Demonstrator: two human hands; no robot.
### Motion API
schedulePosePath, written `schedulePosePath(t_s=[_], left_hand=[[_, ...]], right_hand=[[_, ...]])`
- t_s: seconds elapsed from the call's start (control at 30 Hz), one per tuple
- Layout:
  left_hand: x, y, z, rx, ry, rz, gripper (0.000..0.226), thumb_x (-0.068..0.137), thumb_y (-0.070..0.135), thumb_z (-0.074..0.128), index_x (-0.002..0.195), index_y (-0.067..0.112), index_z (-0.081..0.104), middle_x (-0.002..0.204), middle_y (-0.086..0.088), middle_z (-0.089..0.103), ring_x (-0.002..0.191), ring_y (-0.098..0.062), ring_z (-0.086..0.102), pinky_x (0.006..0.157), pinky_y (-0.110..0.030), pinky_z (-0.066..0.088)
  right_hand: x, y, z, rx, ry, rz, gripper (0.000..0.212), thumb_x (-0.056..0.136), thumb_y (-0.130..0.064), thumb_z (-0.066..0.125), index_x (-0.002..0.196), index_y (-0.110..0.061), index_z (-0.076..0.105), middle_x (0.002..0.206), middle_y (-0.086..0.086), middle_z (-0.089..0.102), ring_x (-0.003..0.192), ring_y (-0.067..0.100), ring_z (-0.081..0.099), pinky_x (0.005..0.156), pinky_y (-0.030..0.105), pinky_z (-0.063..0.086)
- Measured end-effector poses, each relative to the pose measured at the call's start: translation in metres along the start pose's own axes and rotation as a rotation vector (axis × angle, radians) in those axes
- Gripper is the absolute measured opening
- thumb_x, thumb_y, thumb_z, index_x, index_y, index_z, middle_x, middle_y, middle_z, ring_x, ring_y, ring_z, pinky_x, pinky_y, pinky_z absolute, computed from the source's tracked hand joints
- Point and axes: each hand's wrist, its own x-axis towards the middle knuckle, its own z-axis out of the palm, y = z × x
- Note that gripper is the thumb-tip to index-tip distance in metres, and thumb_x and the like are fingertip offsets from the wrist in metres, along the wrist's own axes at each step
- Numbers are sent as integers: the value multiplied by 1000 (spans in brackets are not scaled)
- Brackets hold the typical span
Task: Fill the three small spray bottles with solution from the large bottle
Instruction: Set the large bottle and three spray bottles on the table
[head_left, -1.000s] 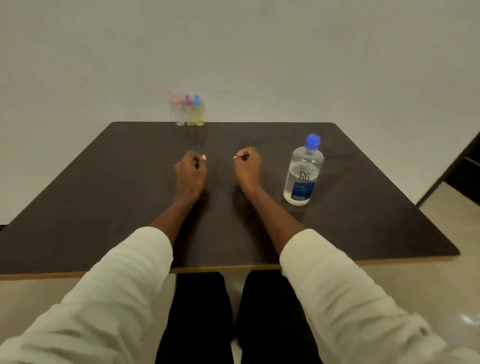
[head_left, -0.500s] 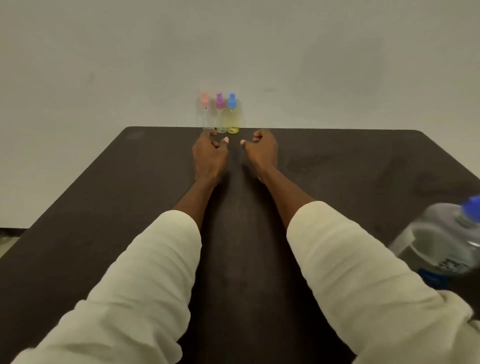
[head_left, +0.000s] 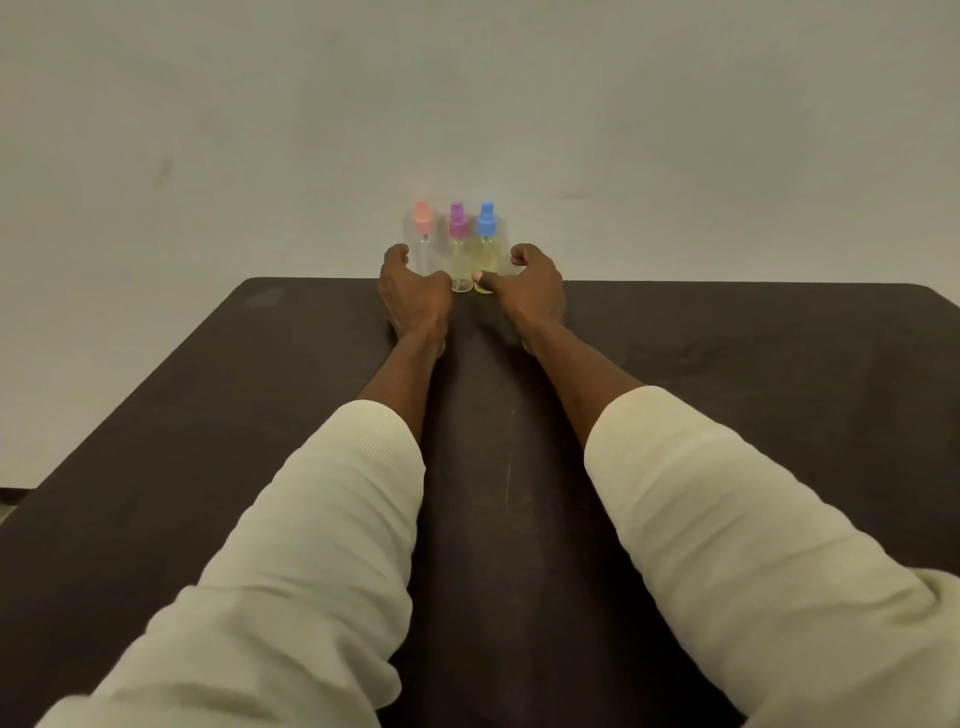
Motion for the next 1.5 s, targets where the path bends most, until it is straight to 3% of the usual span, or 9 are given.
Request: schedulePosePath(t_s=[0.37, 0.47, 0.63, 0.83, 0.93, 1.03, 1.17, 1.27, 1.5], left_hand=[[4, 0, 7, 23, 55, 230, 31, 76, 12, 62, 106, 17, 55, 96, -2, 56, 98, -26, 59, 83, -41, 56], [1, -1, 9, 123, -33, 312, 39, 84, 18, 63, 123, 18, 59, 94, -5, 65, 89, -23, 63, 84, -38, 57], [-2, -1, 10, 292, -172, 343, 68, 90, 26, 61, 153, 21, 37, 100, -3, 67, 92, -21, 63, 90, -33, 52], [4, -2, 15, 334, -235, 289, 63, 89, 29, 59, 148, 16, 44, 118, -10, 69, 109, -29, 64, 96, -37, 51], [6, -3, 17, 346, -246, 265, 59, 90, 35, 61, 144, 16, 49, 126, -11, 67, 115, -29, 63, 102, -44, 51], [5, -3, 18, 341, -278, 246, 61, 87, 40, 59, 143, 17, 50, 124, -11, 68, 112, -29, 64, 101, -47, 52], [11, -7, 21, 321, -303, 222, 67, 77, 43, 52, 139, 18, 53, 116, -10, 71, 102, -29, 69, 96, -49, 55], [10, -6, 21, 313, -308, 230, 50, 83, 36, 61, 130, 17, 59, 111, -11, 72, 99, -29, 69, 95, -47, 56], [-17, -1, -2, 206, -291, 234, 33, 89, 31, 72, 113, 8, 71, 106, -6, 73, 96, -20, 68, 88, -35, 55]], right_hand=[[18, -1, 12, -92, -19, -50, 36, 76, -36, 77, 102, -14, 64, 97, 0, 66, 90, 19, 61, 74, 30, 48], [17, -1, 10, -30, 25, -4, 27, 75, -30, 73, 84, -15, 52, 76, -6, 51, 74, 16, 51, 60, 25, 37], [16, 2, 6, 70, 59, 33, 31, 75, -26, 73, 86, -15, 46, 83, -2, 53, 72, 14, 48, 53, 21, 33], [18, 3, 5, 77, 42, 39, 25, 76, -20, 71, 80, -15, 47, 75, -5, 50, 64, 10, 44, 53, 21, 33], [19, 4, 7, 36, 14, 23, 16, 80, -18, 68, 91, -12, 58, 89, -1, 61, 79, 16, 55, 61, 19, 39], [20, 4, 9, 17, -5, 19, 28, 83, -17, 65, 110, -11, 64, 107, 3, 67, 96, 20, 62, 76, 27, 49], [21, 8, 11, 20, -28, -27, 6, 85, -21, 64, 90, -19, 61, 90, 0, 66, 85, 18, 63, 84, 39, 56], [21, 9, 11, 19, -53, -33, 11, 87, -23, 65, 95, -18, 60, 93, -2, 64, 89, 18, 62, 87, 37, 54], [-9, 2, -5, 72, -65, 33, 18, 88, -21, 65, 86, -14, 49, 81, -2, 54, 73, 15, 49, 69, 29, 45]])
